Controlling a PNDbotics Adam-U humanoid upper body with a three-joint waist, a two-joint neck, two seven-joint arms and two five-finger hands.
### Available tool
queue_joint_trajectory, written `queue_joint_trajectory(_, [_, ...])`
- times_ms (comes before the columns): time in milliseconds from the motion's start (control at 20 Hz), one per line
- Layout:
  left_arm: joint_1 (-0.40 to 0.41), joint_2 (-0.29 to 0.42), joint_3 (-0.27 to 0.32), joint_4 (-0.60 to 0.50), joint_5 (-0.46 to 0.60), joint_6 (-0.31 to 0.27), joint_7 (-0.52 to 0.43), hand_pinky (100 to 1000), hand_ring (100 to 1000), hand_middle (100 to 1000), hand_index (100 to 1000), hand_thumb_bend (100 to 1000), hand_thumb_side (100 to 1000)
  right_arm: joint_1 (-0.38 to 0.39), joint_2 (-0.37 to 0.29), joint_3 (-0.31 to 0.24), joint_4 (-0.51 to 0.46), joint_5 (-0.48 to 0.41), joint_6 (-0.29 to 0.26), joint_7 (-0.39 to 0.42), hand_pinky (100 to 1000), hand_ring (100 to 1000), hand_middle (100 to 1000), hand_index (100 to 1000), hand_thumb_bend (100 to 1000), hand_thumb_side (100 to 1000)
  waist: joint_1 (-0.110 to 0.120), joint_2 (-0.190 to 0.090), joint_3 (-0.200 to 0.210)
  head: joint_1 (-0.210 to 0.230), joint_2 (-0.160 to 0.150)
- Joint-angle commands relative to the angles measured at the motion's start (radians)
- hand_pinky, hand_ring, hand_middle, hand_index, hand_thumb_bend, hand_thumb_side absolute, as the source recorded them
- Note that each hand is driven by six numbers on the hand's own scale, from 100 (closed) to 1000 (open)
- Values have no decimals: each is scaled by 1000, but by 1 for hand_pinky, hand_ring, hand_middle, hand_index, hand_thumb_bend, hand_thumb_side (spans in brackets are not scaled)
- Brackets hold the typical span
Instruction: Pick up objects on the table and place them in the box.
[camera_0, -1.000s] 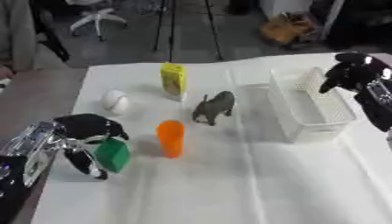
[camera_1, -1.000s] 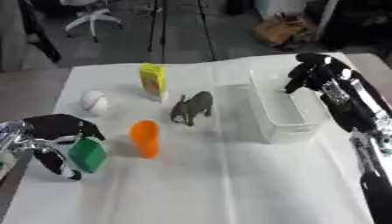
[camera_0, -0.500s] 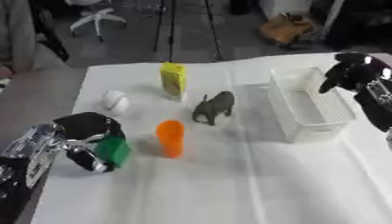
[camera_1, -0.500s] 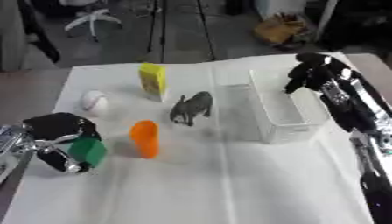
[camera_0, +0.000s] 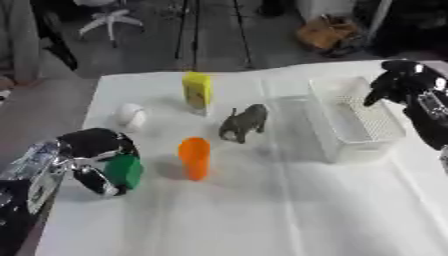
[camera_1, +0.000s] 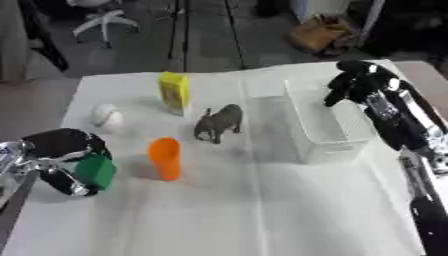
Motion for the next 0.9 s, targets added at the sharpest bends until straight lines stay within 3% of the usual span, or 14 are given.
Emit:
queue_joint_trajectory(50, [-67, 17, 46, -92, 53, 36, 3, 606, 472, 367, 450, 288, 335, -12, -12, -10, -16, -9, -2, 2, 581, 585, 626, 851, 100, 673, -2, -32, 0, -3, 4])
queue_joint_trajectory(250, [-96, 15, 60, -174, 117, 88, -18, 597, 471, 380, 461, 308, 324, -12, -10, -9, -16, -10, -2, 2, 582, 585, 626, 852, 100, 672, -4, -34, -3, -2, 4])
queue_joint_trajectory(400, [-153, -43, 98, -231, 166, 134, 12, 596, 474, 388, 469, 337, 319, -14, -6, -10, -18, -13, -2, 3, 582, 585, 626, 852, 100, 671, -5, -32, -9, -1, 0])
queue_joint_trajectory(700, [-217, -123, 76, -193, 143, 205, 106, 597, 481, 392, 475, 354, 314, -17, -4, -8, -25, -14, 0, 4, 582, 586, 626, 853, 100, 670, -5, -27, -27, -5, -9])
queue_joint_trajectory(800, [-232, -149, 77, -172, 120, 217, 136, 591, 482, 401, 487, 437, 319, -21, -2, -7, -33, -17, -2, 4, 584, 588, 628, 854, 100, 660, -7, -22, -40, -2, -16])
queue_joint_trajectory(900, [-252, -192, 84, -139, 96, 239, 166, 587, 482, 404, 489, 441, 316, -28, 0, -4, -53, -24, -6, 4, 586, 590, 629, 854, 100, 651, -7, -14, -59, 2, -27])
